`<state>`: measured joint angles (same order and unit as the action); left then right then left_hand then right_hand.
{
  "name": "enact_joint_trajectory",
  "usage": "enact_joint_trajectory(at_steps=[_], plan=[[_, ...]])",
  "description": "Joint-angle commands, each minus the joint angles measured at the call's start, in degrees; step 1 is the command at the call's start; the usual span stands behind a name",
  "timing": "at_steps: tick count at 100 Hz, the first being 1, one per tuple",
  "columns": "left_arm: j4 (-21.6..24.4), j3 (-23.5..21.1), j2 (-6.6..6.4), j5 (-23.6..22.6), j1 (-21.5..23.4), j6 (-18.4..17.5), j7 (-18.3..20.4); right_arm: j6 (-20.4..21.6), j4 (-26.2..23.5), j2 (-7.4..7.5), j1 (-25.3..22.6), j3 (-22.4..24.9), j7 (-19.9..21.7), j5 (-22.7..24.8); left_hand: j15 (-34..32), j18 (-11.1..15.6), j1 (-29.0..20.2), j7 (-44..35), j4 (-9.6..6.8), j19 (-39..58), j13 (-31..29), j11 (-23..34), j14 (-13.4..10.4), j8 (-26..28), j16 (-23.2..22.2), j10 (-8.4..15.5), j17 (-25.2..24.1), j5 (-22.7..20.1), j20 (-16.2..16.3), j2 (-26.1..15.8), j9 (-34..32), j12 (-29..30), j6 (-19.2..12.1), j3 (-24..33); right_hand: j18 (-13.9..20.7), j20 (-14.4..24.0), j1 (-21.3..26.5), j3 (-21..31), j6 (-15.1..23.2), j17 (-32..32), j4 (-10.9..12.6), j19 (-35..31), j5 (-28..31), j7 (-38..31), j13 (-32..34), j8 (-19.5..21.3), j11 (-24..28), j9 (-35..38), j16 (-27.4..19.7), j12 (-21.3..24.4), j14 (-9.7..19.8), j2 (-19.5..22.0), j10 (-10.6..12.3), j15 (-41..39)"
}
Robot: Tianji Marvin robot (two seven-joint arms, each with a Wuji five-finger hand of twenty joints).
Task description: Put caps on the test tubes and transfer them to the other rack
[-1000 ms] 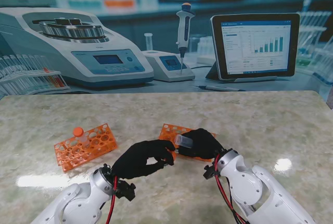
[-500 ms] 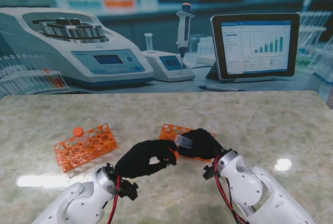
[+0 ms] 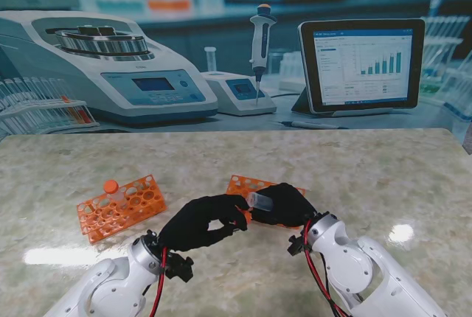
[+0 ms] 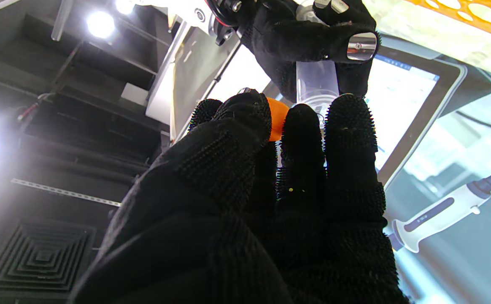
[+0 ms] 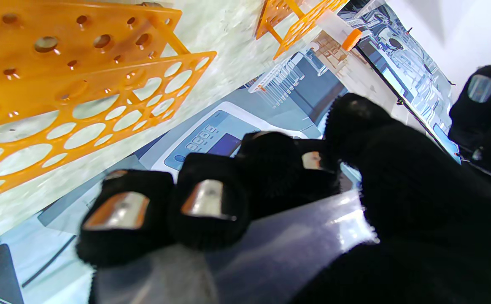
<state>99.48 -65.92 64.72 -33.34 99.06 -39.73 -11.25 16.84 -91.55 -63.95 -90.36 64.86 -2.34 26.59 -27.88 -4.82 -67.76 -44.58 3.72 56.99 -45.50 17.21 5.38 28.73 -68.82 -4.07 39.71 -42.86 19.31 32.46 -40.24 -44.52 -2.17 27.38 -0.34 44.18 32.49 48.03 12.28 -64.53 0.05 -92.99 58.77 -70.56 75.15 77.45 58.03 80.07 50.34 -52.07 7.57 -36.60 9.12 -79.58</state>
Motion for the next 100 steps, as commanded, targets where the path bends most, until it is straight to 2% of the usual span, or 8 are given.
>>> enact_joint_trajectory(at_steps=[1, 30, 100], plan=[[0.5, -0.3, 0.12, -0.1, 0.2, -0.1, -0.2, -0.1, -0.4, -0.13, -0.5, -0.1, 0.1, 0.1, -0.1, 0.7, -5.5, -1.5, -0.6, -1.4, 0.8, 2.6, -1.8, 1.0, -0.5, 0.2, -0.3, -0.3, 0.2, -1.1, -0.1, -3.3, 1.7, 1.4, 2.7, 3.2, 1.6, 0.2, -2.4, -3.6, -0.6, -17.7, 3.8, -3.4, 0.8, 1.6, 0.4, 2.5, 4.0, -1.6, 6.3, 0.5, -0.4, -12.3], [-0.5, -0.4, 0.38, 0.4, -0.7, 1.1, -0.8, 0.4, -0.7, -0.09, -0.9, 0.1, -0.1, 0.4, -0.1, 0.7, -5.5, -1.6, -0.58, -1.4, 0.9, 2.6, -1.7, 1.1, -0.5, 0.2, -0.3, -0.3, 0.2, -1.1, -0.1, -3.3, 1.7, 1.4, 2.7, 3.2, 1.6, 0.2, -2.3, -3.6, -0.6, -17.7, 3.8, -3.4, 0.8, 1.6, 0.4, 2.5, 4.0, -1.6, 6.3, 0.6, -0.4, -12.3], [-2.9, 3.1, 0.84, 3.6, -3.9, 3.2, -0.6, 1.7, -2.4, 0.0, -2.4, 0.6, -0.4, 0.8, -0.1, 0.6, -5.6, -1.7, -0.53, -1.4, 0.9, 2.6, -1.6, 1.1, -0.6, 0.1, -0.3, -0.3, 0.3, -1.1, 0.0, -3.3, 1.9, 1.3, 2.7, 3.2, 1.7, 0.1, -2.3, -3.6, -0.6, -17.7, 3.8, -3.4, 0.8, 1.6, 0.4, 2.5, 4.0, -1.6, 6.3, 0.6, -0.4, -12.3]])
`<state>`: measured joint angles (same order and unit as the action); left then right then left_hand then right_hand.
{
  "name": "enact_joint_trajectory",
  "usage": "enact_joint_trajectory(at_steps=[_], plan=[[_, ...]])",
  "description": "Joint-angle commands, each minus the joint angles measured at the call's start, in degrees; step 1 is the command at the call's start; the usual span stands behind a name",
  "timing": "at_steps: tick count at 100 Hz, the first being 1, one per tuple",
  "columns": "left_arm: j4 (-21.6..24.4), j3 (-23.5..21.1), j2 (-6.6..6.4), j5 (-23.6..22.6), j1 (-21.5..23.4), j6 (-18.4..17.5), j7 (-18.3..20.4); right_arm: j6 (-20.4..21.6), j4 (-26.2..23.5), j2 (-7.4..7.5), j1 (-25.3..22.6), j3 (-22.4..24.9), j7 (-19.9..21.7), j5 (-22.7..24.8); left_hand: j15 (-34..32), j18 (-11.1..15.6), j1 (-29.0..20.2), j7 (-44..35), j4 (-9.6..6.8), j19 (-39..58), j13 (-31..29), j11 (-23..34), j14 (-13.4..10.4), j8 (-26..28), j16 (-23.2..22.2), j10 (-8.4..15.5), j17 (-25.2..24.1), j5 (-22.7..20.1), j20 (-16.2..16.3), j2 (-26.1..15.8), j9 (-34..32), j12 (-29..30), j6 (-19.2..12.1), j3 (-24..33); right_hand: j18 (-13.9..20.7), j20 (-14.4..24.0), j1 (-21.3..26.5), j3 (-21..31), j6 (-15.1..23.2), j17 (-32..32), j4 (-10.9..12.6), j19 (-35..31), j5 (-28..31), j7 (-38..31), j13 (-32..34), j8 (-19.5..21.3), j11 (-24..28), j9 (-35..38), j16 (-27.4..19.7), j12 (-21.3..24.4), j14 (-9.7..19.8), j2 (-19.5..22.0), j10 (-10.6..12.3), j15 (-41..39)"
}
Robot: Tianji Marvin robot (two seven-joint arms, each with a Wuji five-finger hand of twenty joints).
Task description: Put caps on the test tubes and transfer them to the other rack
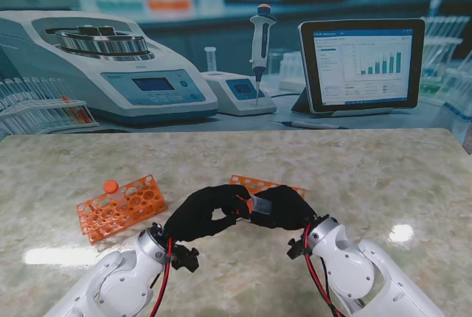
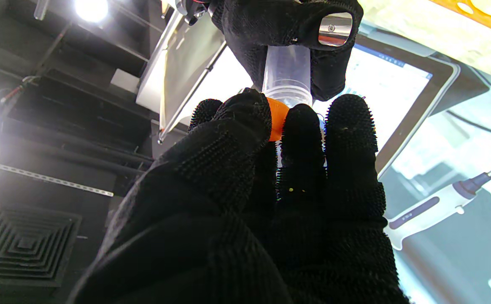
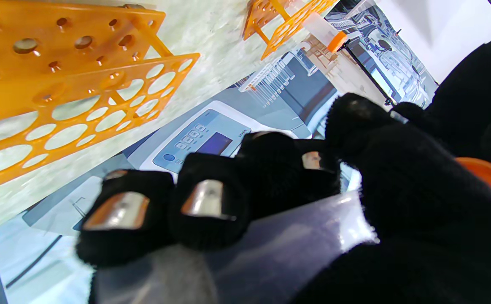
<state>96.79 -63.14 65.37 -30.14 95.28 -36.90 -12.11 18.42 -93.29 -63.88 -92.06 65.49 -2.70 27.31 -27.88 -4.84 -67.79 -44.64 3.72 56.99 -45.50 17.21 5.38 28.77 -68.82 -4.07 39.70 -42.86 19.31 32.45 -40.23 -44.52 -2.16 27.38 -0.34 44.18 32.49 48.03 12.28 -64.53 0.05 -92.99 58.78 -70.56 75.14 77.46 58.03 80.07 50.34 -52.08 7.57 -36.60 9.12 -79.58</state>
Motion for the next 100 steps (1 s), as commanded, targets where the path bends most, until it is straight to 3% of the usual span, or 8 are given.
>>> enact_joint_trajectory(at_steps=[1, 80, 100], plan=[[-0.2, 0.3, 0.19, 0.5, -0.2, 0.4, 0.3, 0.2, -0.7, -0.06, -0.7, 0.0, 0.0, 0.1, -0.1, 0.6, -5.6, -1.6, -0.53, -1.4, 0.9, 2.6, -1.6, 1.1, -0.6, 0.1, -0.3, -0.3, 0.3, -1.1, -0.1, -3.3, 1.8, 1.3, 2.7, 3.2, 1.6, 0.1, -2.3, -3.6, -0.6, -17.7, 3.8, -3.4, 0.8, 1.6, 0.4, 2.5, 4.0, -1.6, 6.3, 0.6, -0.4, -12.3], [-1.6, 2.8, 0.47, 1.9, -2.1, 0.5, 0.4, 1.3, -2.1, 0.02, -1.9, 0.4, -0.3, 0.7, -0.1, 0.7, -5.6, -1.7, -0.51, -1.5, 0.9, 2.5, -1.7, 1.3, -0.2, 0.2, -0.3, -0.1, 0.4, -1.5, 0.0, -3.4, 1.7, 0.9, 2.7, 3.2, 1.6, 0.1, -2.2, -3.6, -0.6, -17.7, 3.8, -3.3, 0.8, 1.6, 0.4, 2.5, 4.0, -1.6, 6.3, 0.6, -0.3, -12.3], [-2.1, 2.9, 0.63, 1.7, -2.3, 0.8, -0.2, 1.4, -2.3, 0.03, -2.1, 0.5, -0.4, 0.8, 0.1, 0.7, -5.8, 1.2, -0.5, -1.7, 0.8, 2.0, -1.3, -0.9, 0.5, -0.4, -0.2, -0.6, 0.6, -1.9, 0.0, -2.4, 2.3, 0.2, 2.7, 3.2, 1.6, 0.0, -2.2, -3.6, -0.6, -17.7, 3.8, -3.3, 0.8, 1.6, 0.4, 2.5, 4.0, -1.6, 6.3, 0.7, -0.4, -12.3]])
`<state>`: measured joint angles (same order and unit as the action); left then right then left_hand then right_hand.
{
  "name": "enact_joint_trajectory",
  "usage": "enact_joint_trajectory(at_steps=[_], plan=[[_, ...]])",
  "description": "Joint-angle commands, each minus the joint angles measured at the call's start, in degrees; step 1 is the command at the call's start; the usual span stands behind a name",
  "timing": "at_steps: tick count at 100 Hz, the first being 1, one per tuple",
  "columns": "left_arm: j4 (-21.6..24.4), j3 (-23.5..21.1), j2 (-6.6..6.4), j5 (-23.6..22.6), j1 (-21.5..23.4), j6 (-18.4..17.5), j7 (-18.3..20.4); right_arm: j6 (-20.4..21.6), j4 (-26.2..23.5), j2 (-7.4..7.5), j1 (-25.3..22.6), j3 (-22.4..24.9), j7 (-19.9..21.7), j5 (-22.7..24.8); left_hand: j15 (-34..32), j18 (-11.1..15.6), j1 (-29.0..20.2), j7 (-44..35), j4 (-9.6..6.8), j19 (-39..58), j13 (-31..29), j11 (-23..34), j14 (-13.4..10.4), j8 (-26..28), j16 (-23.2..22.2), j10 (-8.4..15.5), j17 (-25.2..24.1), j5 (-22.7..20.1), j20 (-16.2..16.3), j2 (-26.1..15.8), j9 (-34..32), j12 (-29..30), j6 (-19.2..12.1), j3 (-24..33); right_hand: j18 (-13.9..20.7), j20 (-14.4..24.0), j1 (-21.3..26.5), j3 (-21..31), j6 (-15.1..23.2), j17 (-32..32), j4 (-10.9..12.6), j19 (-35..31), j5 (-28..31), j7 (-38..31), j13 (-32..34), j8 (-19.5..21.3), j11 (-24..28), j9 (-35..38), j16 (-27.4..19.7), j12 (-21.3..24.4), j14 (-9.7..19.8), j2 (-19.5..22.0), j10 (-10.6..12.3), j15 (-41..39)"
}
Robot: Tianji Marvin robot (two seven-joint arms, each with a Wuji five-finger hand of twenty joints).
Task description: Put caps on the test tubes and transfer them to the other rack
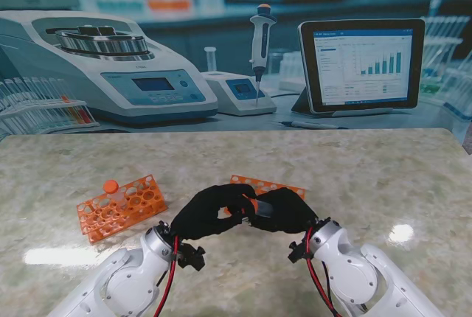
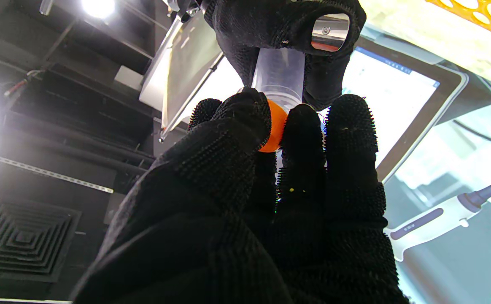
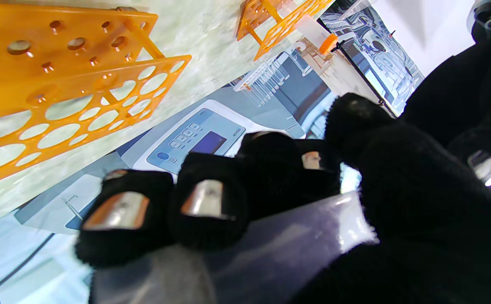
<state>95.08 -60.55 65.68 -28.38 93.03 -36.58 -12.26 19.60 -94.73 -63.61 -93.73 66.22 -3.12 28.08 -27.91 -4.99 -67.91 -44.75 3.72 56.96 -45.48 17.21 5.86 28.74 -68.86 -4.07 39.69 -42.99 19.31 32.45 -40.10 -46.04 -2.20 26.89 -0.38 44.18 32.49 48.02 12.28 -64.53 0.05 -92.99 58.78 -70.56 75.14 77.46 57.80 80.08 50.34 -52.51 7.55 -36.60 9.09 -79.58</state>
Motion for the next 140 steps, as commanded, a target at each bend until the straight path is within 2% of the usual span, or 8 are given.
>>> enact_joint_trajectory(at_steps=[1, 59, 113, 140], plan=[[-0.5, 0.4, 0.34, 0.0, -0.1, 0.5, 0.0, 0.3, -0.9, -0.24, -0.4, -0.3, 0.0, 0.1, 0.1, 0.9, -5.7, 1.4, -0.51, -1.6, 0.8, 2.0, -1.7, -0.9, 0.6, -0.4, -0.2, -0.5, 0.6, -1.9, -0.2, -0.9, 2.5, 0.7, 2.7, 3.2, 1.6, 0.0, -2.2, -3.6, -0.6, -17.7, 3.8, -3.3, 0.8, 1.6, 0.6, 2.5, 4.0, -1.2, 6.3, 0.6, -0.3, -12.3], [-1.3, 0.4, 0.67, 0.1, -1.0, 1.2, -1.0, 1.1, -1.6, -0.17, -1.2, 0.0, 0.0, 0.3, 0.0, 1.0, -5.9, 2.3, -0.56, -1.9, 1.1, 2.1, -1.5, -1.3, 1.0, -0.4, 0.0, -0.8, 0.8, -2.6, 0.1, -0.5, 2.5, 0.0, 2.7, 3.2, 1.6, 0.0, -2.2, -3.6, -0.6, -17.6, 3.8, -3.3, 0.8, 1.6, 0.6, 2.5, 4.0, -1.2, 6.3, 0.7, -0.3, -12.3], [-2.8, 1.2, 0.81, 4.9, -3.7, 2.8, 1.5, 2.0, -2.5, 0.01, -2.2, 0.0, 0.2, 0.8, 0.9, 0.3, -6.1, 3.0, -0.38, -2.8, 1.6, 1.8, -0.9, -1.6, 1.5, -0.7, -0.6, -0.9, 1.2, -3.3, 0.7, 0.3, 3.1, 0.3, 2.8, 3.2, 1.5, 0.0, -2.0, -3.6, -0.6, -17.6, 3.7, -3.2, 0.8, 1.6, 0.6, 2.5, 4.0, -1.2, 6.3, 0.7, -0.3, -12.3], [-2.9, 2.0, 0.68, 5.4, -4.1, 2.7, 2.4, 2.2, -2.8, -0.01, -2.3, 0.1, 0.1, 0.8, 1.3, 0.3, -6.1, 3.5, -0.3, -3.0, 1.3, 1.6, -0.9, -1.9, 1.8, -0.9, -0.4, -0.8, 1.7, -3.7, 0.6, 0.6, 3.3, -0.4, 2.8, 3.2, 1.6, -0.1, -2.0, -3.6, -0.6, -17.6, 3.7, -3.2, 0.8, 1.7, 0.5, 2.4, 4.0, -1.2, 6.3, 0.7, -0.3, -12.3]])
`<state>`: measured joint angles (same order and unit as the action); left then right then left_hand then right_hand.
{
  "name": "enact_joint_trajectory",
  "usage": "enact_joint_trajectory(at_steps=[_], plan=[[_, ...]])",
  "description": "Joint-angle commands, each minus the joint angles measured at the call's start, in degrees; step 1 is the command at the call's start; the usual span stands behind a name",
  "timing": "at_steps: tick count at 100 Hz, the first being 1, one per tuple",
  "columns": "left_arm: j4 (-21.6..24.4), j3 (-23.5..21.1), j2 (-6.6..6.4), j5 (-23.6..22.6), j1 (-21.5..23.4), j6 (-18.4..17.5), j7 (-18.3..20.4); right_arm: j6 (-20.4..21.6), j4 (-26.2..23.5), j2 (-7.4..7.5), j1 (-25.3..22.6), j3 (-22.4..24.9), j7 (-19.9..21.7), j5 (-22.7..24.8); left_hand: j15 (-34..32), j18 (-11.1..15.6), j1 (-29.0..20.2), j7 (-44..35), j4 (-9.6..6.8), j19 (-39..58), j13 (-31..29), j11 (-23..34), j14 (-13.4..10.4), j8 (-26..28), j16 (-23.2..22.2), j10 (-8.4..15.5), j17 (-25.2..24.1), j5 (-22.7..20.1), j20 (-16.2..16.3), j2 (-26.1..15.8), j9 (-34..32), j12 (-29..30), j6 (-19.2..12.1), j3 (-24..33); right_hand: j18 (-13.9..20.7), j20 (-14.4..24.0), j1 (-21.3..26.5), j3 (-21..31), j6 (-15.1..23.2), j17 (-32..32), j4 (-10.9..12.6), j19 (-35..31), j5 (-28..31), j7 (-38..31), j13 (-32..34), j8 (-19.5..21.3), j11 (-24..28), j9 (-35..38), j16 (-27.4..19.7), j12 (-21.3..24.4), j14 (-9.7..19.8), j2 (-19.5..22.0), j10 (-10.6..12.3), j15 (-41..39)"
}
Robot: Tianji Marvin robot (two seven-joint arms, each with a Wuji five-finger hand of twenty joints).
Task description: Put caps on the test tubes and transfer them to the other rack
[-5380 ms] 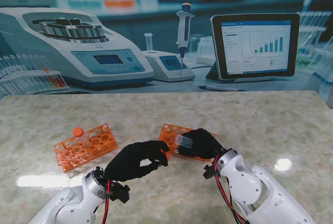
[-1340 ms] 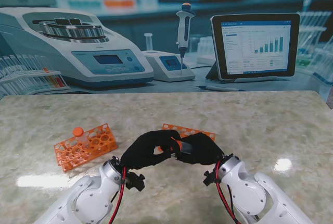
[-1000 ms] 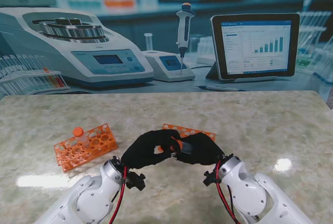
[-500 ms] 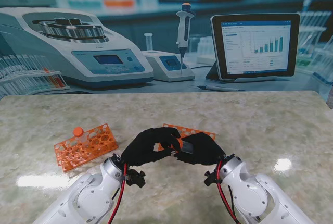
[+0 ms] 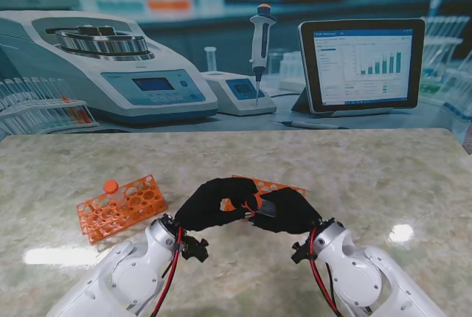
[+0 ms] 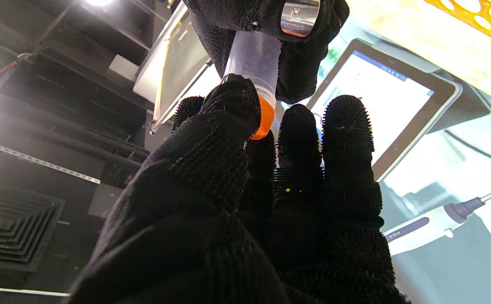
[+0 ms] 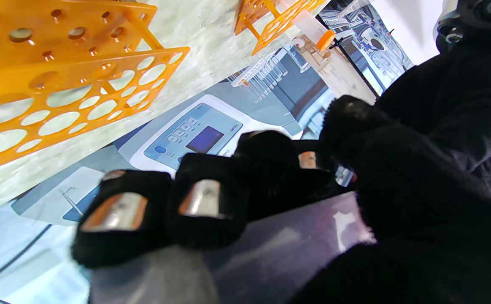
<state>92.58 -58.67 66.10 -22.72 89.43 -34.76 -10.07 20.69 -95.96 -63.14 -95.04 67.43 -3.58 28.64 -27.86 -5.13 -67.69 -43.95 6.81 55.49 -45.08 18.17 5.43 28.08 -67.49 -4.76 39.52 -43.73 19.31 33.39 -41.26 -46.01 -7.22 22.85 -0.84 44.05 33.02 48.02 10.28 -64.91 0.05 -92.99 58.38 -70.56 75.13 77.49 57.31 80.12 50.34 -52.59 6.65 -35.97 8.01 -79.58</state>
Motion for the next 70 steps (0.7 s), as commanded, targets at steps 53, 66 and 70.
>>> enact_joint_trajectory(at_steps=[53, 66, 70], plan=[[-0.9, 0.2, 0.55, -0.7, -0.7, 1.9, -0.9, 1.7, -2.8, -0.41, -1.7, -0.4, 0.6, 0.5, 2.5, -2.4, -6.3, 15.4, -4.26, -3.6, -0.8, -1.5, 0.4, -8.5, 3.8, -1.6, -0.4, -0.4, 8.2, -6.7, 0.4, 4.2, 8.2, 0.0, 3.2, 3.3, 0.9, -0.1, 0.1, -3.2, -0.7, -17.6, 4.1, -3.2, 0.8, 1.6, 1.0, 2.4, 4.0, -1.1, 7.2, 0.2, 0.9, -12.2], [-0.8, 0.4, 0.78, -1.3, -0.8, 2.5, -2.0, 1.8, -2.9, -0.39, -1.9, -0.3, 0.7, 0.5, 2.9, -3.5, -6.3, 13.9, -4.5, -2.9, -1.9, -1.8, 0.8, -7.0, 5.1, -1.9, -0.7, 0.2, 10.4, -6.8, -0.4, 4.5, 8.2, -1.2, 3.2, 3.3, 1.0, -0.1, 0.1, -3.2, -0.7, -17.6, 4.1, -3.2, 0.8, 1.7, 1.0, 2.4, 3.9, -1.1, 7.2, 0.3, 0.9, -12.2], [-0.8, 0.5, 0.8, -1.4, -0.9, 2.7, -2.1, 1.9, -3.0, -0.38, -1.9, -0.3, 0.7, 0.5, 3.2, -3.9, -6.3, 13.1, -4.48, -2.6, -2.3, -2.0, 0.9, -6.3, 5.7, -2.0, -0.8, 0.4, 10.5, -6.8, -0.8, 4.8, 8.3, -1.4, 3.2, 3.3, 1.0, -0.1, 0.1, -3.2, -0.7, -17.6, 4.1, -3.2, 0.8, 1.7, 1.0, 2.4, 3.9, -1.1, 7.2, 0.2, 0.9, -12.2]])
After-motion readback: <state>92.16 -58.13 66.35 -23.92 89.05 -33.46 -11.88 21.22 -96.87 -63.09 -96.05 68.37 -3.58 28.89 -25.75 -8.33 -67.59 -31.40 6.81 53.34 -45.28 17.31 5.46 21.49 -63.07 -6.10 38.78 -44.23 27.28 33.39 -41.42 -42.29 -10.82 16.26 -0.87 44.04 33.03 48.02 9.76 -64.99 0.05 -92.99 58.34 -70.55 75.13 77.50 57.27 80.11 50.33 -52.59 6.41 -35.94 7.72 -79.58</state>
